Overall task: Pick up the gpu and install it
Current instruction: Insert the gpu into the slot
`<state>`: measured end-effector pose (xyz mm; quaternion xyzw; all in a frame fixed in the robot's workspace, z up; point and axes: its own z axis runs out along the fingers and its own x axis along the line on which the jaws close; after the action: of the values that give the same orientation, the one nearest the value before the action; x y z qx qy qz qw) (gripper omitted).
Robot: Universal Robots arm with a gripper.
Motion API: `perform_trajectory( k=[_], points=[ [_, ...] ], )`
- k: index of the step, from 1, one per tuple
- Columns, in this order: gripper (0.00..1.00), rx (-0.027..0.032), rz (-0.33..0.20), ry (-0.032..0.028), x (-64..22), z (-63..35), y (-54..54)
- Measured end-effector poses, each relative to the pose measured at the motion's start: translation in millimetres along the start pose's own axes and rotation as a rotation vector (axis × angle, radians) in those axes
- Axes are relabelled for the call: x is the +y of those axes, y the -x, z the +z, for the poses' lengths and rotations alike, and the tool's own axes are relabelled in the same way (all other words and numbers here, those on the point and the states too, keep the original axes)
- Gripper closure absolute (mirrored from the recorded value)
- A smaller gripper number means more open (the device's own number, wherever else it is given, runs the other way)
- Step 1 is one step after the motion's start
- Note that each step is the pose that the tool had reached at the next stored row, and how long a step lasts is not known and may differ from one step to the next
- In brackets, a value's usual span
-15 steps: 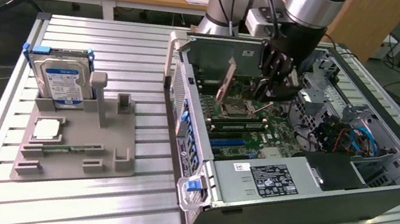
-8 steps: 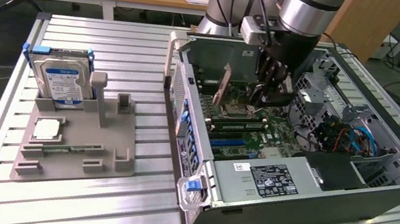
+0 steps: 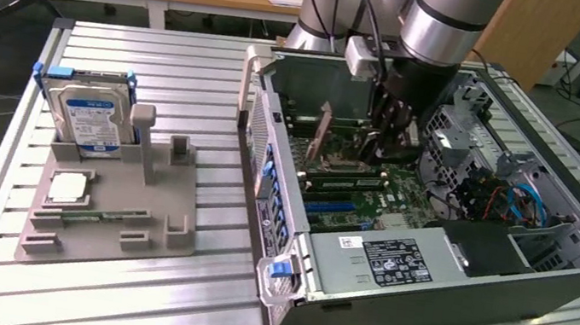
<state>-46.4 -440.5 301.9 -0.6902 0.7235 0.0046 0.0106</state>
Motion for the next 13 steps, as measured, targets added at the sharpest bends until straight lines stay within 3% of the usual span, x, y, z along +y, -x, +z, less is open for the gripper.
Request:
perform_trajectory(
  k=[4, 13],
  points=[
    [0.72, -0.0032, -0.004, 0.0, 1.3, 5.5, -3.9],
    [0.72, -0.0048, -0.013, -0.0002, 4.7, 18.9, -6.3]
  ],
)
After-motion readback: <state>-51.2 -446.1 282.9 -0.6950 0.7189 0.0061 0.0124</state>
